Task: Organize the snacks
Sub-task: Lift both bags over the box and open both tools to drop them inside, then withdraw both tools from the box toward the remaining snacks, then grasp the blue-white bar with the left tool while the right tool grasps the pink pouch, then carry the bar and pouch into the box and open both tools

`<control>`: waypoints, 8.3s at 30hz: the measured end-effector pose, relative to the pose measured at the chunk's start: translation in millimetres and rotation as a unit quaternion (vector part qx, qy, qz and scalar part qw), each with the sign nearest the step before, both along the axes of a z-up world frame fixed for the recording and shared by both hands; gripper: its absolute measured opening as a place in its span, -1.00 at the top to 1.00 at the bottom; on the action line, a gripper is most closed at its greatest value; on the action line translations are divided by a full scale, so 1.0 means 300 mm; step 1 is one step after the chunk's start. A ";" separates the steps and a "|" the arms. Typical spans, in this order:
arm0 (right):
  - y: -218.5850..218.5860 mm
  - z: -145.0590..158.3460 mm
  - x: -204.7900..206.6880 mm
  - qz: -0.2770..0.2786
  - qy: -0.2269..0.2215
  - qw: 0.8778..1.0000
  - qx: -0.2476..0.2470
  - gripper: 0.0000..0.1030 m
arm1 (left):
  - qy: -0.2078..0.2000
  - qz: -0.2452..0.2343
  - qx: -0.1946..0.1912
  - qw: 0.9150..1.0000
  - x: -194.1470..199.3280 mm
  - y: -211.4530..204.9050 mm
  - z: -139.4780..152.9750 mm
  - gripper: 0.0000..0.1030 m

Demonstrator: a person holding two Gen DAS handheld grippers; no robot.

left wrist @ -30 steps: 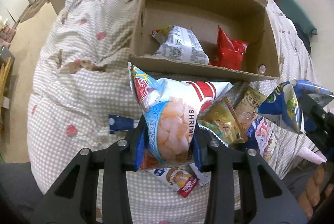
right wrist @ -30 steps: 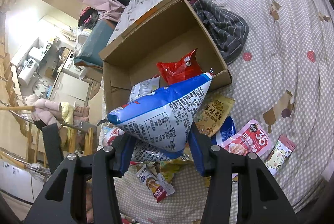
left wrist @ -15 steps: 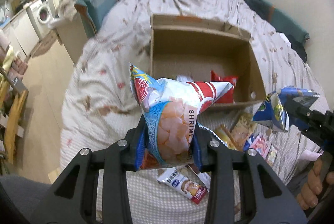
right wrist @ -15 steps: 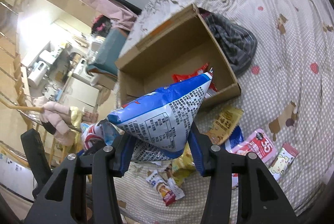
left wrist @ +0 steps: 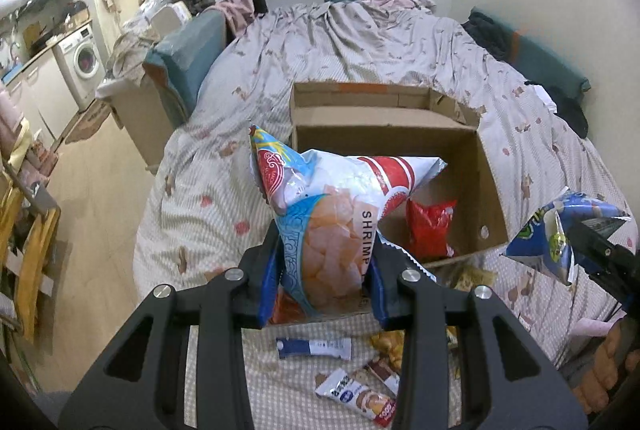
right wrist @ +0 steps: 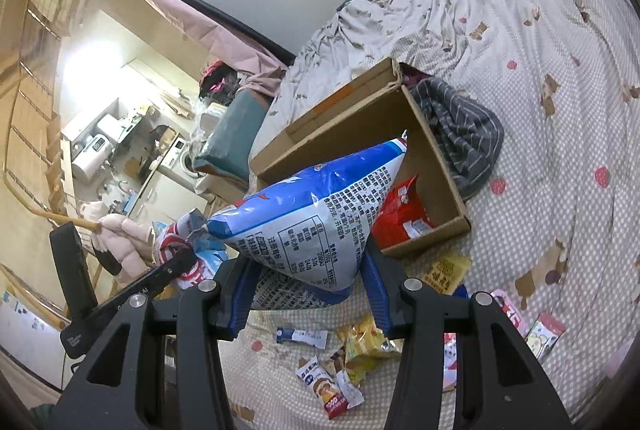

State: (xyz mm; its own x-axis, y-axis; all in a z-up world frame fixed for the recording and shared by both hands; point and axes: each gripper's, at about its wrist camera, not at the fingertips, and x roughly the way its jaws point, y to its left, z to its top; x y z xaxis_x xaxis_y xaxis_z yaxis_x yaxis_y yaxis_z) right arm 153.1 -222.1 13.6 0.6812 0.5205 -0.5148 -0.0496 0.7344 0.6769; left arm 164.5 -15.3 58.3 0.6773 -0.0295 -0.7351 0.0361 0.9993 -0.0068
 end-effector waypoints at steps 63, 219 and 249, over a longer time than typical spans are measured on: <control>0.063 -0.192 0.411 0.018 0.091 0.991 -0.101 -0.02 | 0.045 -0.040 0.012 0.998 0.348 -0.130 -0.293 0.28; 0.214 -0.538 0.061 0.150 0.312 0.882 -0.320 -0.45 | 0.252 -0.021 -0.085 0.964 -0.052 -0.014 -0.469 -0.37; -0.064 -0.128 -0.078 0.027 0.153 0.966 -0.207 0.94 | 0.233 0.003 -0.087 0.969 -0.034 0.016 -0.448 -0.37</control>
